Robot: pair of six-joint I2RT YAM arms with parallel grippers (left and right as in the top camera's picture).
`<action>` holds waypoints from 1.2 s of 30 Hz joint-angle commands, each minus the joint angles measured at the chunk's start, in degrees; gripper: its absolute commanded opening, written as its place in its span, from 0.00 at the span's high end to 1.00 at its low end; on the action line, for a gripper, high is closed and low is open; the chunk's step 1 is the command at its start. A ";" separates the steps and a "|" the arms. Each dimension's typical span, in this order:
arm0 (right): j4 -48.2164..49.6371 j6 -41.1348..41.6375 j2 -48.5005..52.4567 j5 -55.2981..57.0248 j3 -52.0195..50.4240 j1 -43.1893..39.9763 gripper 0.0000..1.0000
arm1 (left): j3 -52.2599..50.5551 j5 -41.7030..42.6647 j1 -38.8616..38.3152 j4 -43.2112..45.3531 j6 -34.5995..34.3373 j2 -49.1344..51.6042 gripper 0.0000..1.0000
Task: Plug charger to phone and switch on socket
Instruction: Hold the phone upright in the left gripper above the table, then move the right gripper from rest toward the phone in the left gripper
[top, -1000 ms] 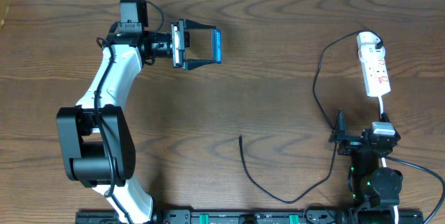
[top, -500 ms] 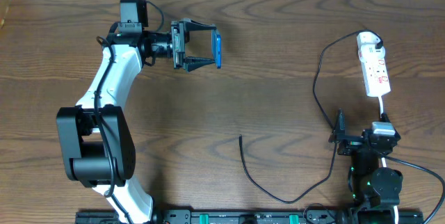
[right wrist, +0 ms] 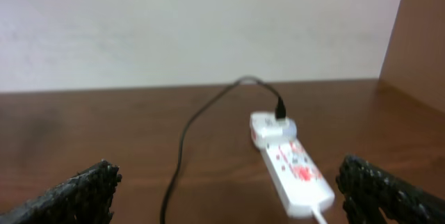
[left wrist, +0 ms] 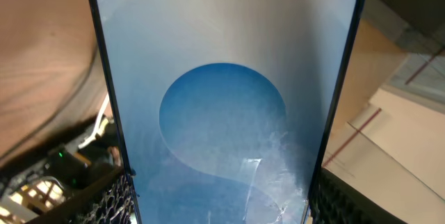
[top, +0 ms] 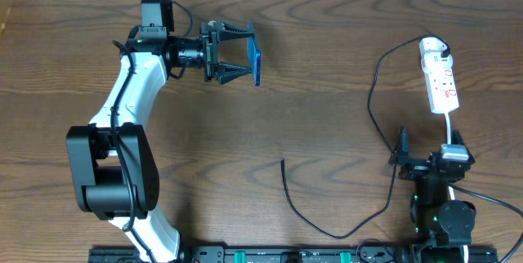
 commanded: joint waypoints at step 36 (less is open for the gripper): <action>-15.52 23.61 51.17 -33.00 42.16 0.39 0.01 | 0.02 -10.45 0.20 0.20 0.20 -1.92 0.93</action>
